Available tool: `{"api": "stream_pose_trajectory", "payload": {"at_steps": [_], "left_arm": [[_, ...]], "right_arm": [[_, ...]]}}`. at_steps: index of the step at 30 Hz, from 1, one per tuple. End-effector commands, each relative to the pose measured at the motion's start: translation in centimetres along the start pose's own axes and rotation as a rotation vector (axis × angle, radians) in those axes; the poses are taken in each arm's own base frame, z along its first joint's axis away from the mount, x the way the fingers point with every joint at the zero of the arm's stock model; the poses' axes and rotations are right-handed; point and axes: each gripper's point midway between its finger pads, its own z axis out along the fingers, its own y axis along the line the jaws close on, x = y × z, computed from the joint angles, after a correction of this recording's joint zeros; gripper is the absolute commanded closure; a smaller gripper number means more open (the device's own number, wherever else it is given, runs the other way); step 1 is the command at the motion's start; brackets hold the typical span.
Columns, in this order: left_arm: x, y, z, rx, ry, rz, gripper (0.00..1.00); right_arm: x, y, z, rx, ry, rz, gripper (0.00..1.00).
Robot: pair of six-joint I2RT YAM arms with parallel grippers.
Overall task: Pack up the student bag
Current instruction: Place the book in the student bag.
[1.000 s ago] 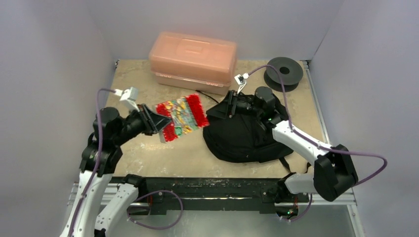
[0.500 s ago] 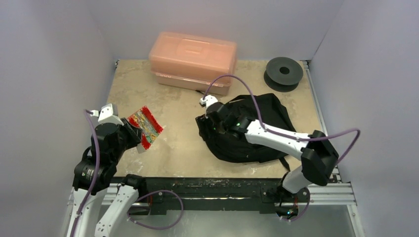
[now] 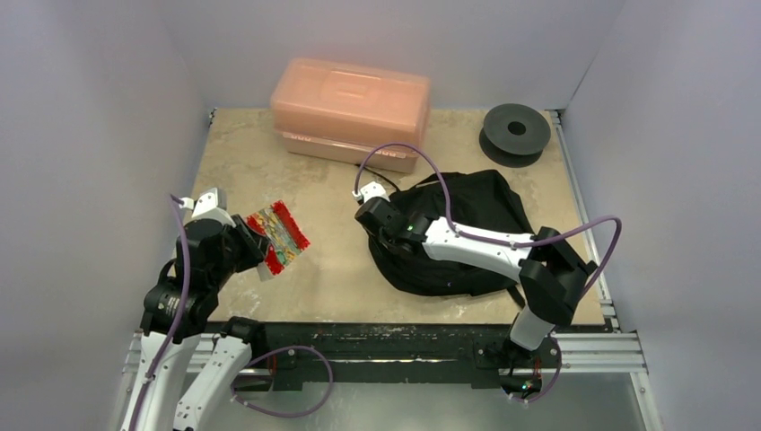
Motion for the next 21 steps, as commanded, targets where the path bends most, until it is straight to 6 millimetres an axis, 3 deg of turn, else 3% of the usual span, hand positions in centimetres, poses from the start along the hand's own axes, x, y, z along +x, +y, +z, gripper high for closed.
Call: {"api": "stream_pose_trajectory", "payload": {"at_steps": [1, 5, 9, 11, 13, 14, 17, 21], "left_arm": [[-1.8, -2.1, 0.4, 0.087, -0.064, -0.031, 1.0], [-1.7, -2.6, 0.5, 0.11, -0.051, -0.03, 1.0], [-1.5, -3.0, 0.7, 0.128, -0.037, -0.029, 1.0], [-1.6, -3.0, 0.8, 0.127, -0.035, -0.033, 1.0], [-1.3, -3.4, 0.9, 0.147, -0.019, -0.033, 1.0], [-1.2, -3.5, 1.0, 0.153, -0.015, -0.035, 1.0], [-0.9, -3.9, 1.3, 0.169, 0.004, -0.044, 1.0], [-0.5, -5.1, 1.5, 0.227, 0.037, -0.055, 1.0]], "right_arm": [[-0.2, -0.7, 0.4, 0.055, 0.009, -0.032, 0.57], [0.4, 0.1, 0.9, 0.017, 0.025, -0.058, 0.52], [0.8, -0.4, 1.5, 0.062, 0.03, -0.076, 0.54], [0.8, -1.3, 1.5, 0.115, 0.025, -0.079, 0.67], [0.3, -2.1, 1.0, 0.149, -0.006, -0.061, 0.91], [-0.1, -2.4, 0.6, 0.16, -0.03, -0.045, 1.0], [-2.0, -3.2, -1.4, 0.16, -0.137, 0.042, 1.0], [-5.1, -5.7, -6.2, 0.125, -0.364, 0.228, 1.0]]}}
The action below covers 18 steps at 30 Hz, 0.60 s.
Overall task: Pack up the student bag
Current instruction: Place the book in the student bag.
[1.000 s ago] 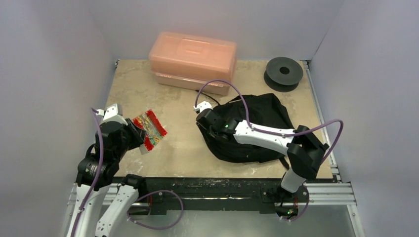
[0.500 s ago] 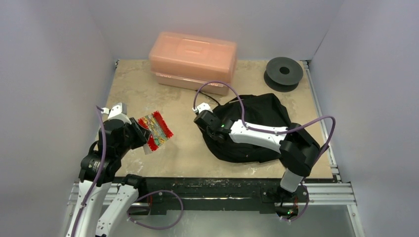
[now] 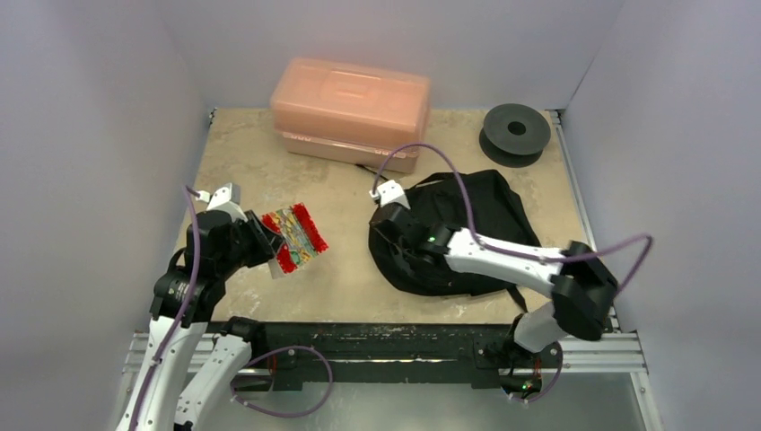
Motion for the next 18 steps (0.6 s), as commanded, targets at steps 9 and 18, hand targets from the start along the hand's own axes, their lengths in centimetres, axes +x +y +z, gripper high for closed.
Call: {"api": "stream_pose_trajectory", "payload": {"at_steps": [9, 18], "left_arm": [[-1.6, -8.7, 0.9, 0.436, 0.02, -0.053, 1.0], [-1.3, -15.8, 3.2, 0.74, 0.171, -0.199, 1.0]], "right_arm": [[-6.8, -12.2, -9.6, -0.101, -0.558, 0.67, 1.0], [-7.0, -13.9, -11.9, -0.136, -0.655, 0.737, 1.0]]}}
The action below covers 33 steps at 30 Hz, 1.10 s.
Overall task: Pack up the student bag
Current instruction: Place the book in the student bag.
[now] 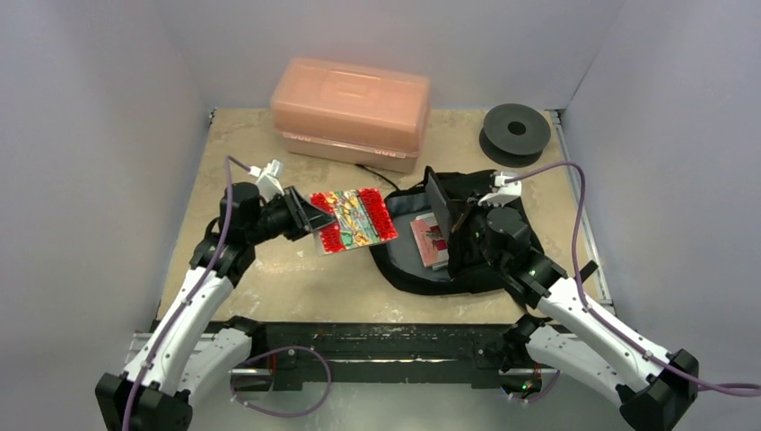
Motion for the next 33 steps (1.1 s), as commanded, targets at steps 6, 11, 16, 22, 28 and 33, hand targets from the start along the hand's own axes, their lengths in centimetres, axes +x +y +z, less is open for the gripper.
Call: {"api": "stream_pose_trajectory", "payload": {"at_steps": [6, 11, 16, 22, 28, 33], "left_arm": [[1.0, -5.9, 8.1, 0.229, 0.109, -0.15, 1.0], [2.6, -5.8, 13.9, 0.23, 0.151, -0.252, 1.0], [4.8, -9.0, 20.2, 0.277, 0.156, -0.286, 1.0], [10.3, -9.7, 28.0, 0.203, 0.331, -0.415, 1.0], [12.1, -7.3, 30.0, 0.17, 0.353, -0.537, 0.79], [12.3, -7.6, 28.6, 0.135, 0.387, -0.369, 0.62]], "right_arm": [[-5.0, 3.1, -1.3, -0.127, -0.126, 0.08, 1.0], [-7.2, 4.9, -1.9, -0.198, -0.162, 0.089, 1.0], [-6.9, 6.3, -1.7, -0.255, -0.131, 0.093, 1.0], [-5.7, 6.4, -1.8, -0.277, -0.095, 0.097, 1.0], [-5.5, 5.1, -2.4, -0.231, -0.097, 0.087, 1.0], [-4.8, 4.2, -2.3, -0.198, -0.08, 0.06, 1.0]]}}
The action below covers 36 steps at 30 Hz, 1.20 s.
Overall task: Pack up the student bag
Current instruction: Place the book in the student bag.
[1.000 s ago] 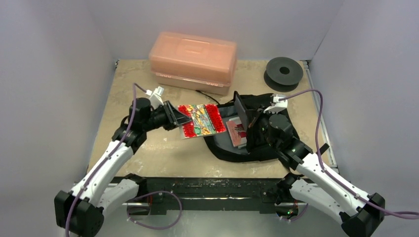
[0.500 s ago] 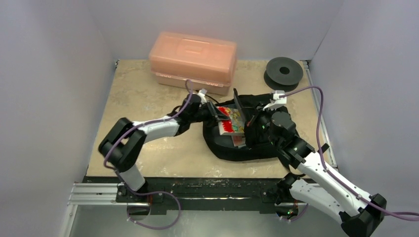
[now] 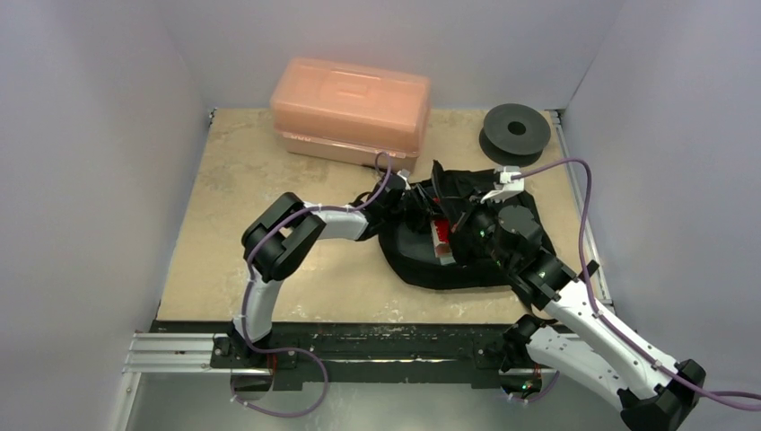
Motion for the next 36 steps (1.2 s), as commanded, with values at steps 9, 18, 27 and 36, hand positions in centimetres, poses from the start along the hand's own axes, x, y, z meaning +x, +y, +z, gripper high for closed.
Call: {"api": "stream_pose_trajectory", "payload": {"at_steps": [9, 18, 27, 36], "left_arm": [[0.6, -1.1, -7.9, -0.202, 0.102, 0.432, 0.11], [-2.9, 1.4, -17.2, -0.415, -0.085, 0.678, 0.2], [-4.7, 4.9, -14.6, -0.704, -0.09, 0.713, 0.31], [-4.8, 5.6, -12.4, -0.735, -0.043, 0.748, 0.57]], "right_arm": [[-1.4, 0.1, -0.4, 0.004, -0.033, -0.043, 1.0], [-0.2, -0.5, -0.8, 0.009, 0.0, -0.071, 1.0], [0.7, -0.1, -0.4, -0.022, 0.036, -0.076, 1.0], [4.1, -0.7, 0.7, -0.025, 0.186, -0.187, 1.0]]}}
